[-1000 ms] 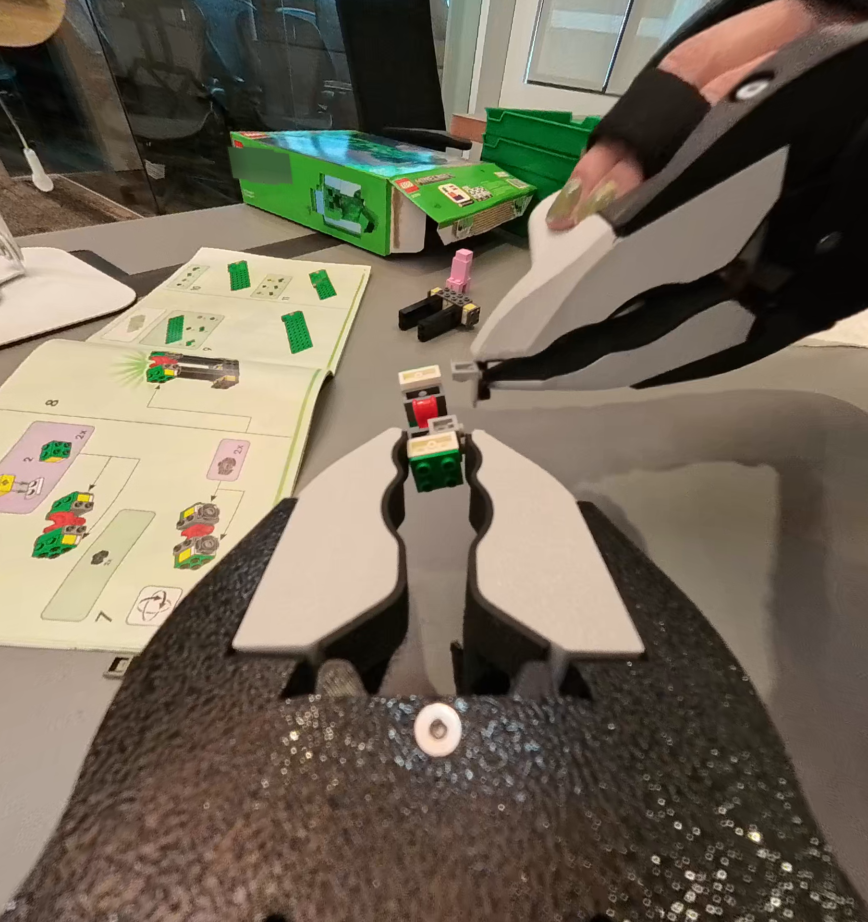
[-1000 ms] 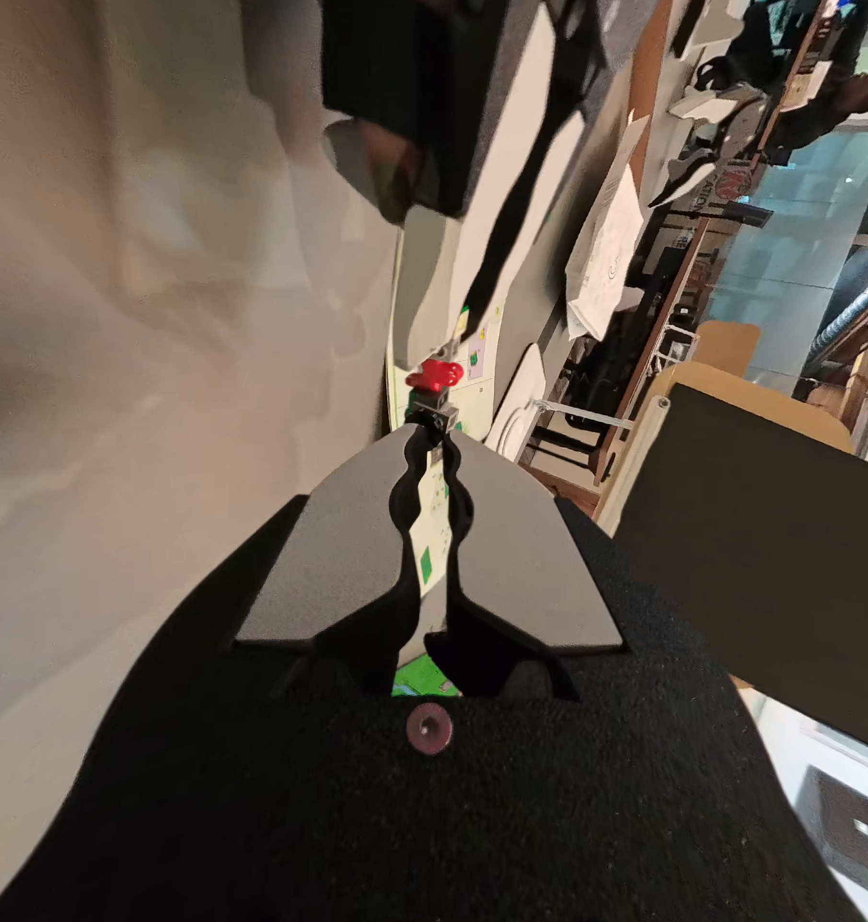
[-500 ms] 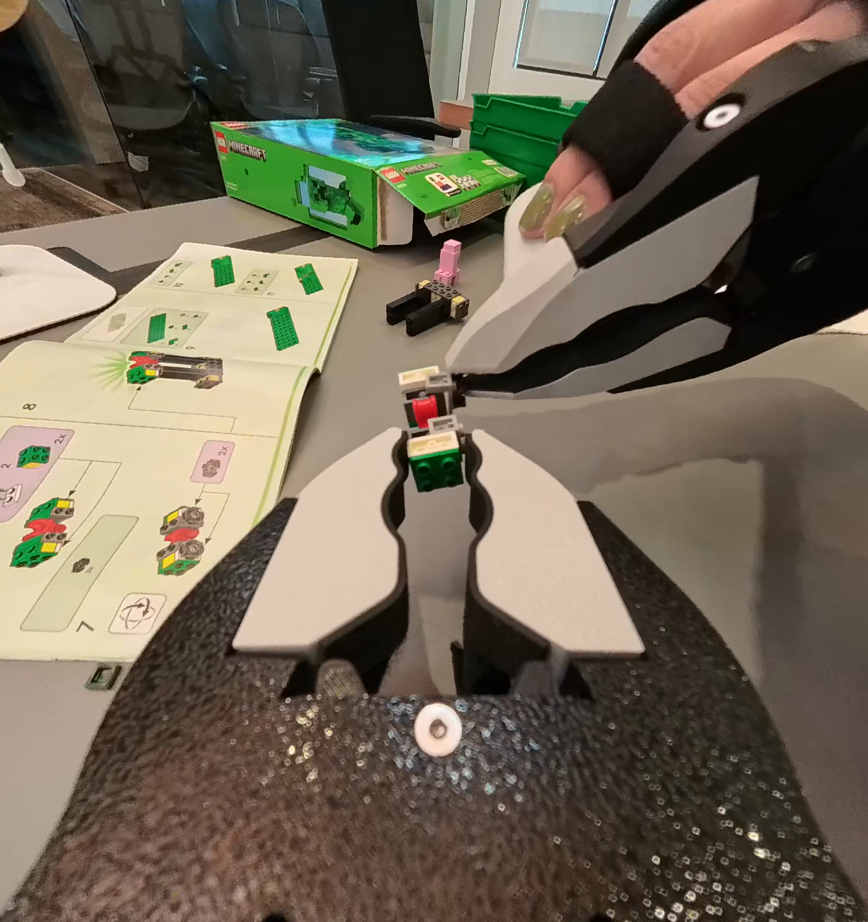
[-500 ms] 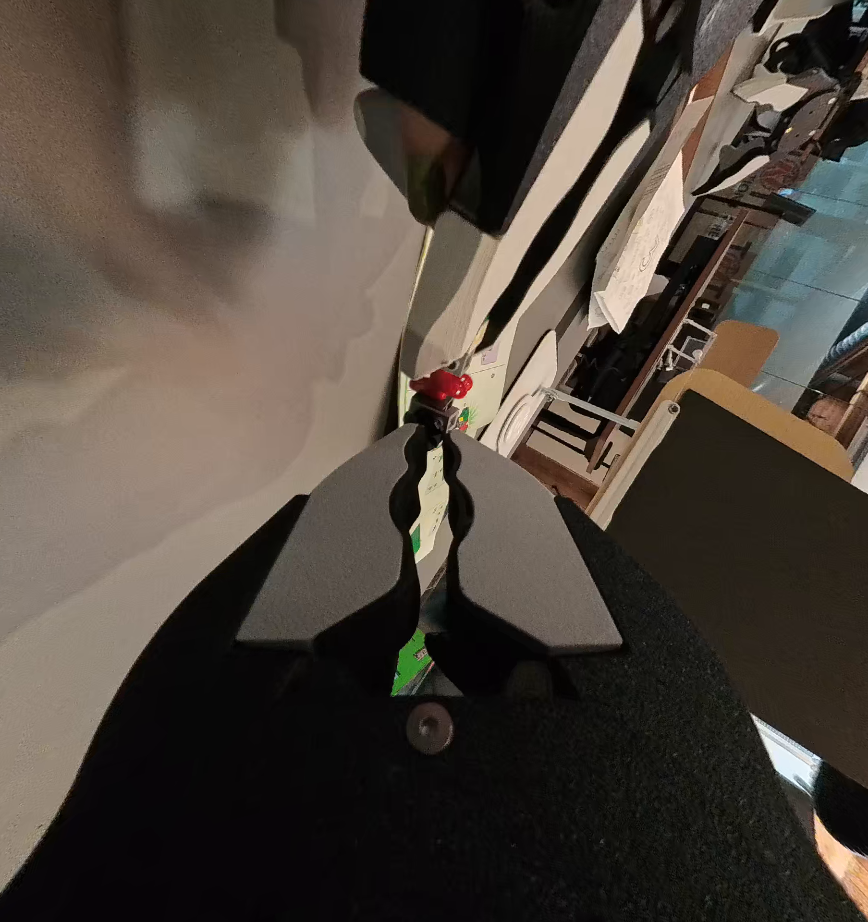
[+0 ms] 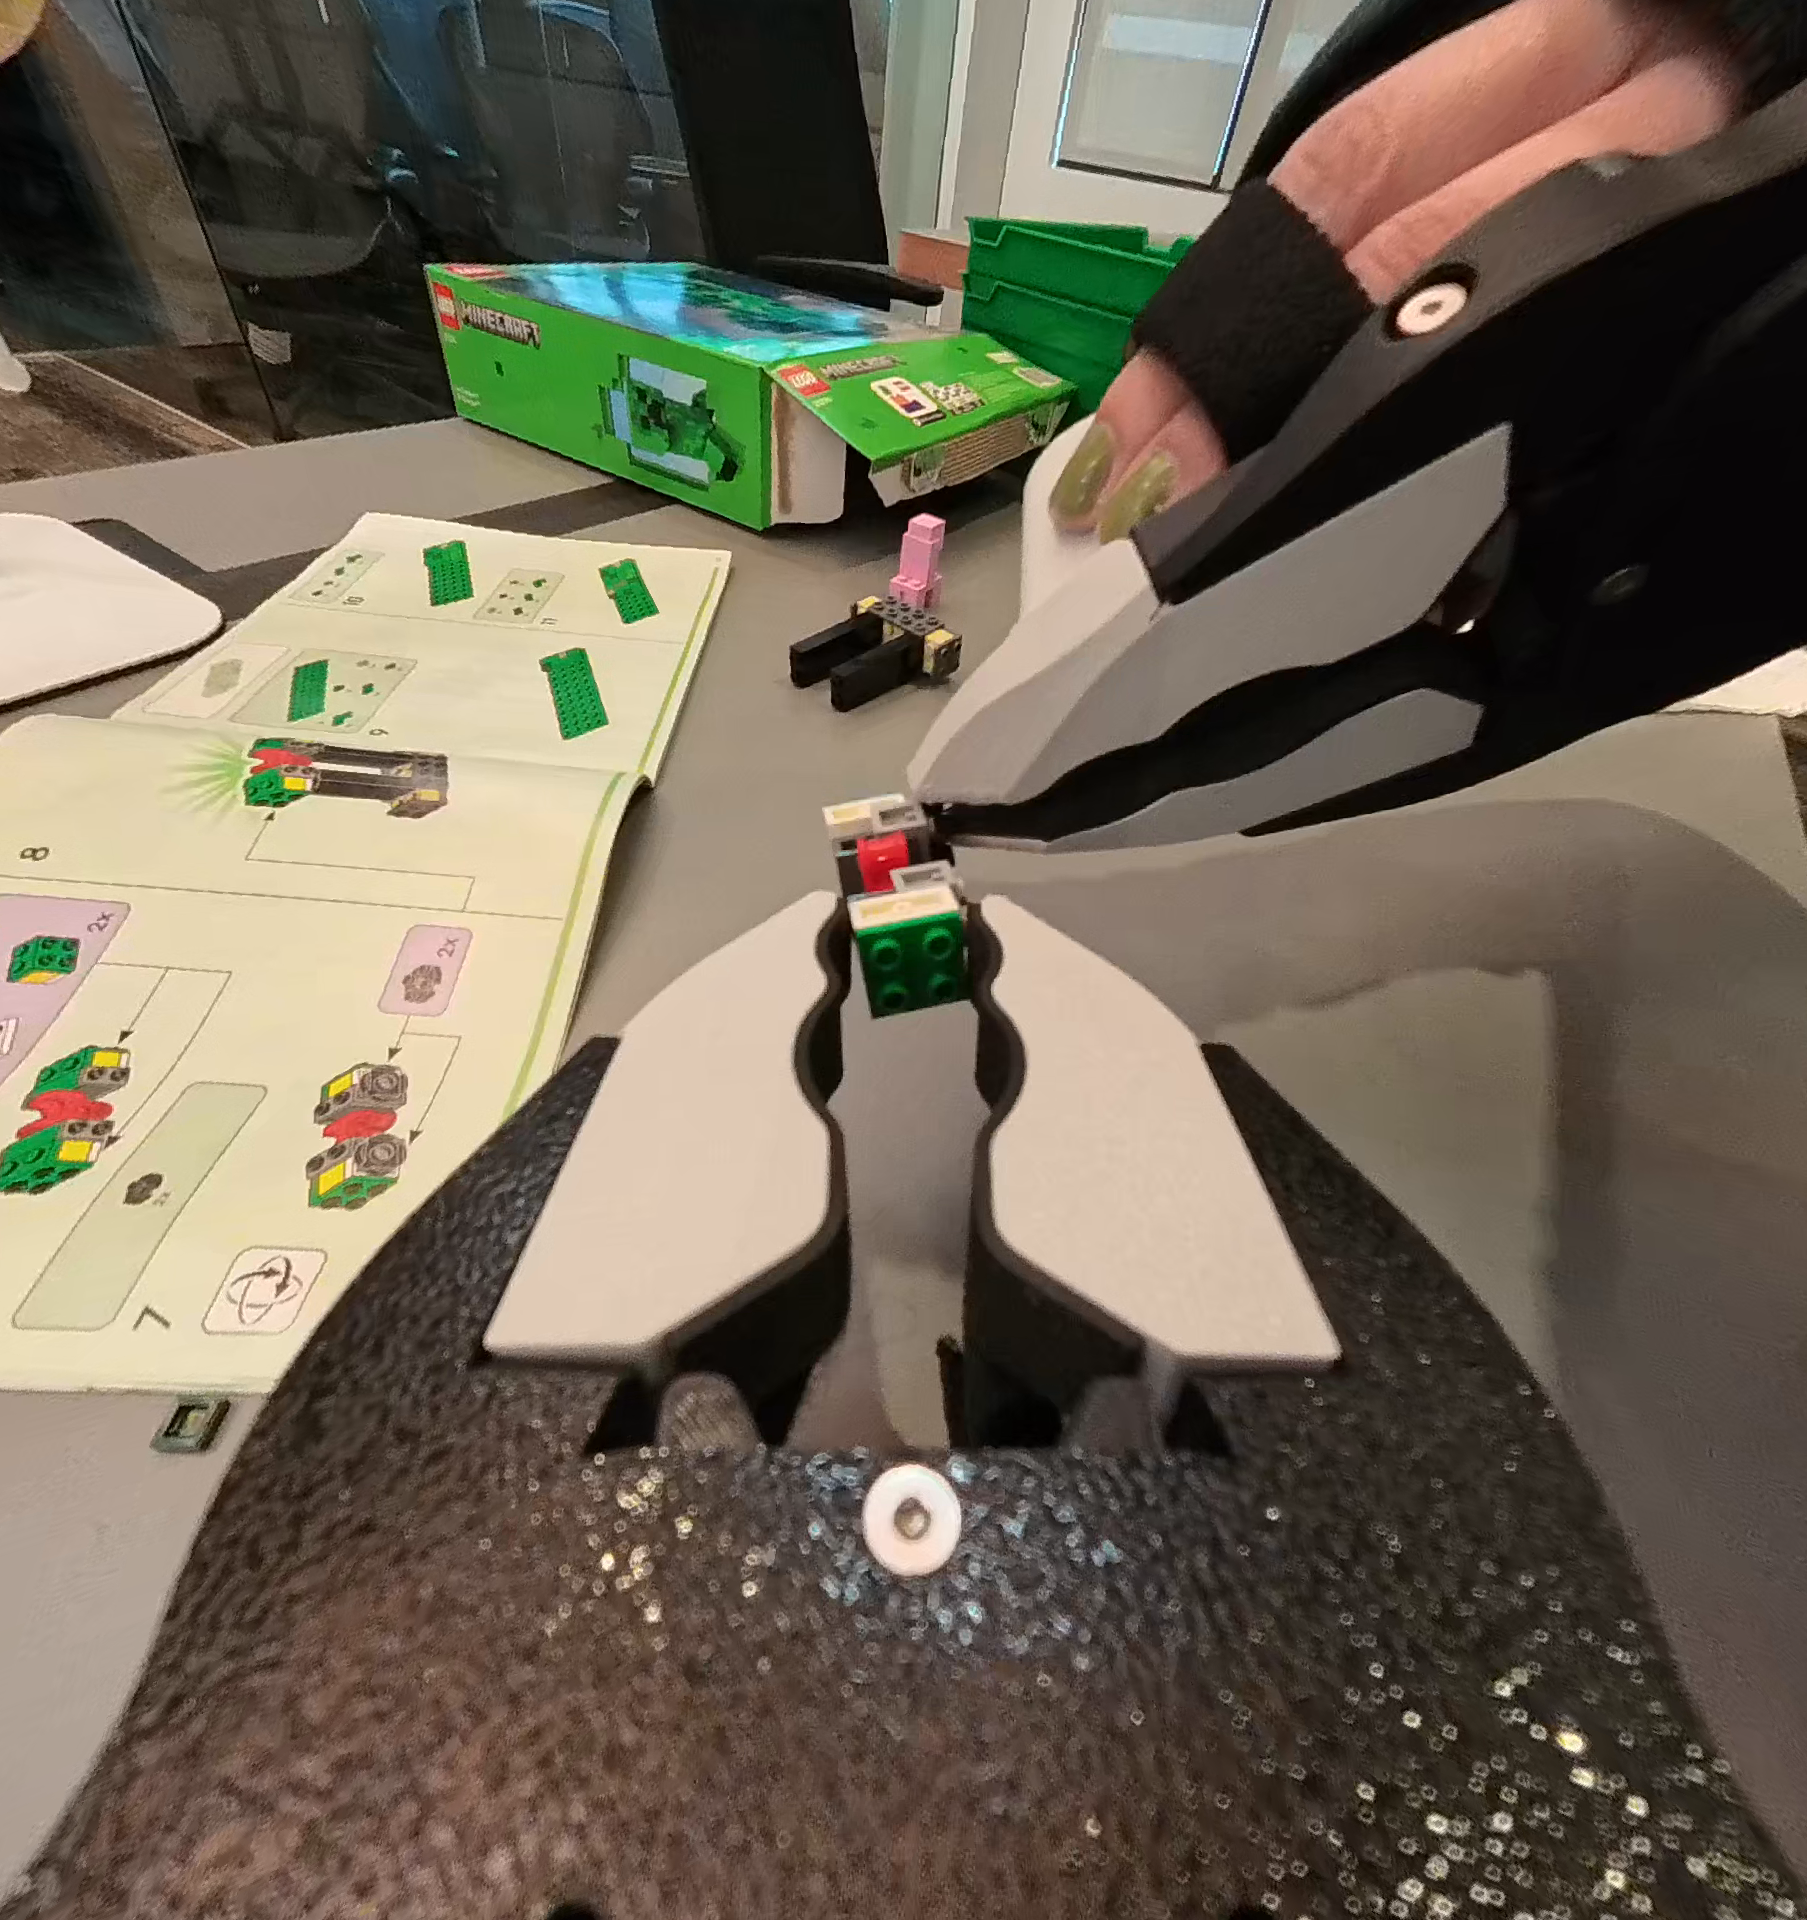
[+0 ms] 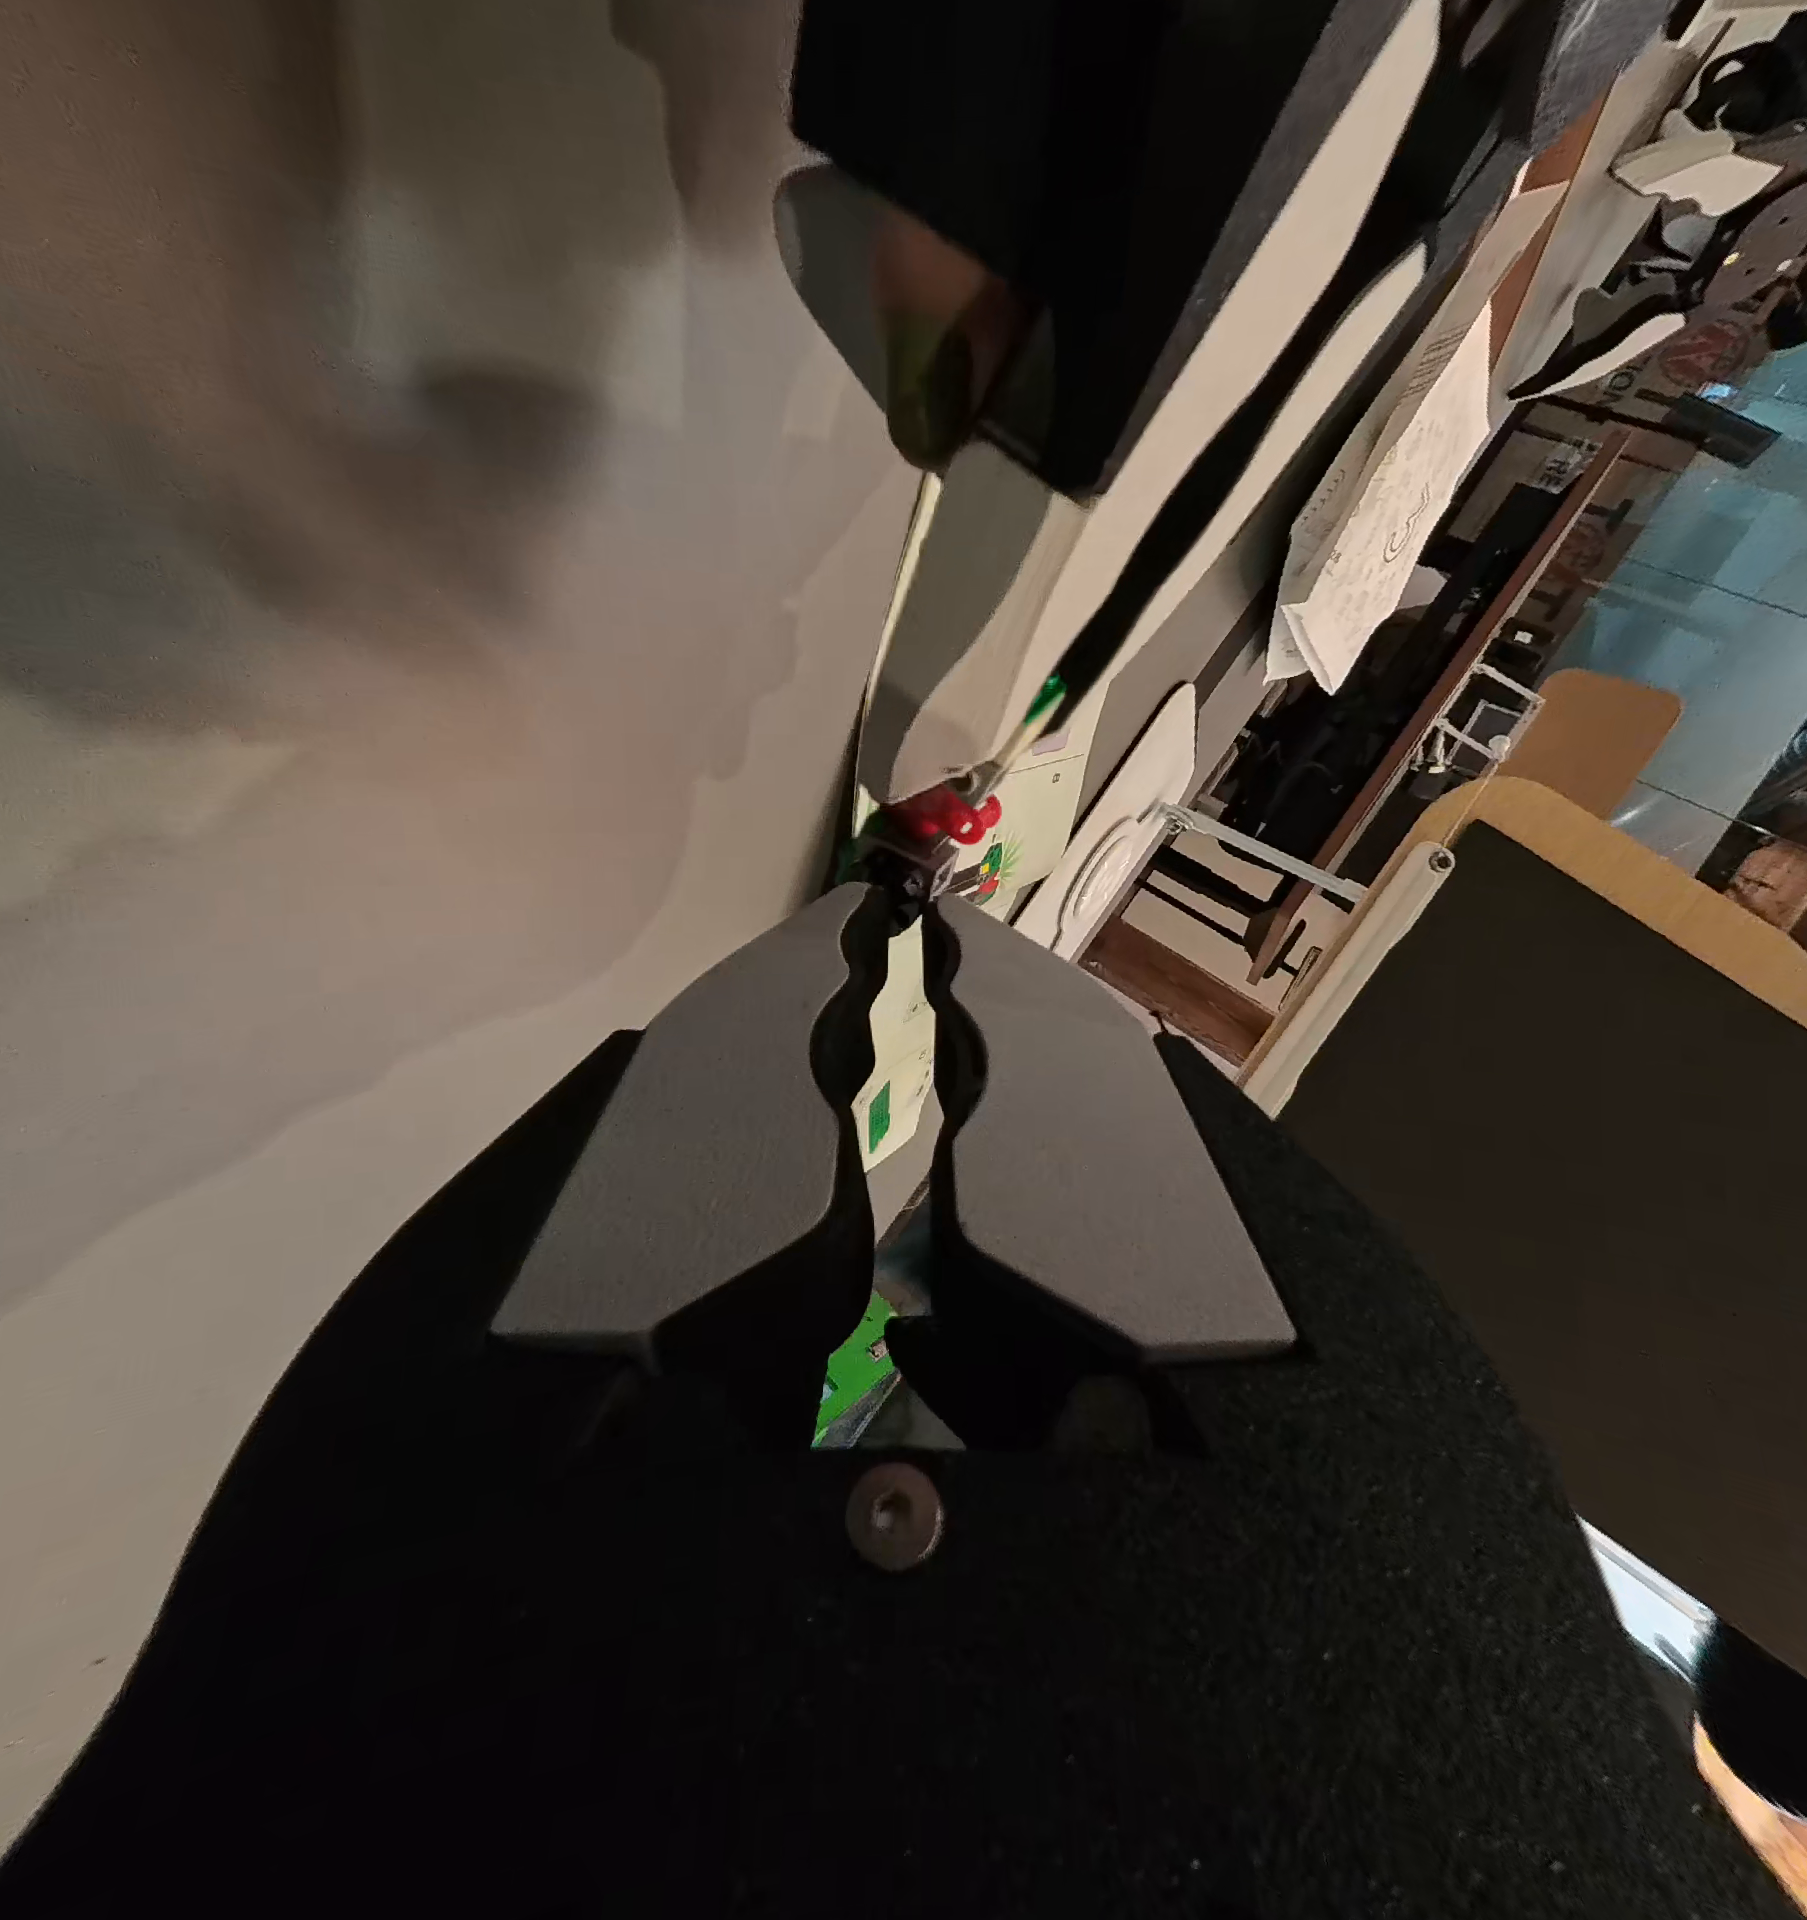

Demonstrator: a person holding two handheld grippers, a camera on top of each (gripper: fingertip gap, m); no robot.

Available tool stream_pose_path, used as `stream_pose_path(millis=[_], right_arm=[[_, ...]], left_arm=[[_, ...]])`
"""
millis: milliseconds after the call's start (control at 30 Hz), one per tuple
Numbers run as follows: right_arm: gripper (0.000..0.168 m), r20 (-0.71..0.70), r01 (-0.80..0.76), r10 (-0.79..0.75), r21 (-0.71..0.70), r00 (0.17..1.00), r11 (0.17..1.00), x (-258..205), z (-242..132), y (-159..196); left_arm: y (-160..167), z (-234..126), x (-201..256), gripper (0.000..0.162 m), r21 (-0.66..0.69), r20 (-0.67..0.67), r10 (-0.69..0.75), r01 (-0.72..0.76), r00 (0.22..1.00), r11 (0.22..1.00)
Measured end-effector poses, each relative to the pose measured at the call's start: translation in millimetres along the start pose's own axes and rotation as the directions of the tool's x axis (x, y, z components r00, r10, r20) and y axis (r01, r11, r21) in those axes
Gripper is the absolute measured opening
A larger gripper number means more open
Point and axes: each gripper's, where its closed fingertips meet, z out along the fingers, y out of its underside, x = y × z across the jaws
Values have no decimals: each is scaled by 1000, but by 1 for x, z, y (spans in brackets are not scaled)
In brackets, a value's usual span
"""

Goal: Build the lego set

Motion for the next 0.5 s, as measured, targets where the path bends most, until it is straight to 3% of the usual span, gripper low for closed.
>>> stream_pose_path(millis=[500], right_arm=[[6, 36, -135, 133, 37, 990, 990, -7, 6, -1]], left_arm=[[4, 2, 1, 20, -19, -20, -43, 43, 999, 999]])
